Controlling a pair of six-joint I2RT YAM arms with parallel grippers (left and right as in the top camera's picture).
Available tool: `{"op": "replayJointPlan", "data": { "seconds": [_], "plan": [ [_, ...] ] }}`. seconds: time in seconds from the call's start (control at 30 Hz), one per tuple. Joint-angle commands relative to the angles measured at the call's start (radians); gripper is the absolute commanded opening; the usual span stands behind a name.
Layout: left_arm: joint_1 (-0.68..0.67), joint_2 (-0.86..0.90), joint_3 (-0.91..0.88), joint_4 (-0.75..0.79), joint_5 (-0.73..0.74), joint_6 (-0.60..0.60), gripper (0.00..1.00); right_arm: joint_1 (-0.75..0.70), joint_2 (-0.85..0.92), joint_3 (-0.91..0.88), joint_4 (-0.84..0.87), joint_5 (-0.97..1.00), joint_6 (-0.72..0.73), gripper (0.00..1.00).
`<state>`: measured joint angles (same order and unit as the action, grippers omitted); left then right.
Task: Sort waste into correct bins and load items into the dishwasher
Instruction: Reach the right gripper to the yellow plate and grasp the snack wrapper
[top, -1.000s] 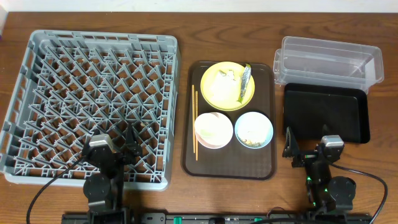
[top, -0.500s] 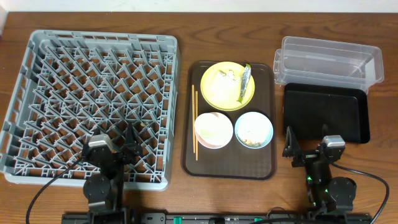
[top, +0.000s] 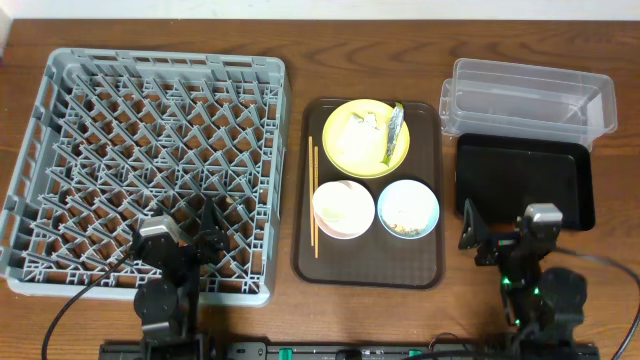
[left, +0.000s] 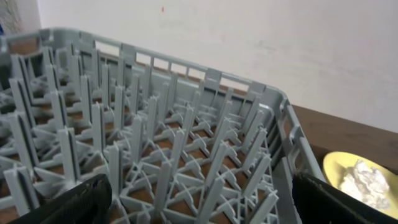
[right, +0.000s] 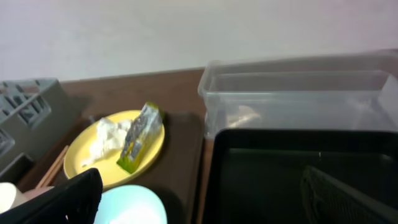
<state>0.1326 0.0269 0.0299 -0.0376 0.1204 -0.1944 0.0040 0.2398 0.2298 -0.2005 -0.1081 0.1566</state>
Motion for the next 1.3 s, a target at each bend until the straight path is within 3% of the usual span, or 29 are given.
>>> {"op": "replayJointPlan", "data": {
  "seconds": [0.0,0.37,0.53,0.77,1.03,1.13,1.27],
  "plan": [
    [-0.006,0.029,0.061,-0.066,0.029,-0.037,0.95,0.016,0.125,0.113,-0.041,-0.008,0.014,0.99],
    [-0.006,0.352,0.434,-0.447,0.029,-0.035,0.95,0.016,0.695,0.634,-0.440,-0.054,-0.111,0.99],
    [-0.006,0.548,0.629,-0.614,0.029,-0.035,0.95,0.016,0.867,0.821,-0.568,-0.095,-0.094,0.99],
    [-0.006,0.725,0.803,-0.763,0.029,-0.036,0.95,0.030,0.933,0.855,-0.385,-0.360,-0.071,0.97],
    [-0.006,0.749,0.806,-0.766,0.029,-0.037,0.95,0.229,1.056,0.855,-0.239,-0.112,-0.058,0.95],
    [-0.006,0.749,0.806,-0.766,0.029,-0.037,0.95,0.317,1.144,0.855,-0.192,-0.031,-0.040,0.89],
    [-0.006,0.750,0.806,-0.766,0.029,-0.036,0.95,0.392,1.271,0.855,-0.134,0.163,0.087,0.78]
  ]
}}
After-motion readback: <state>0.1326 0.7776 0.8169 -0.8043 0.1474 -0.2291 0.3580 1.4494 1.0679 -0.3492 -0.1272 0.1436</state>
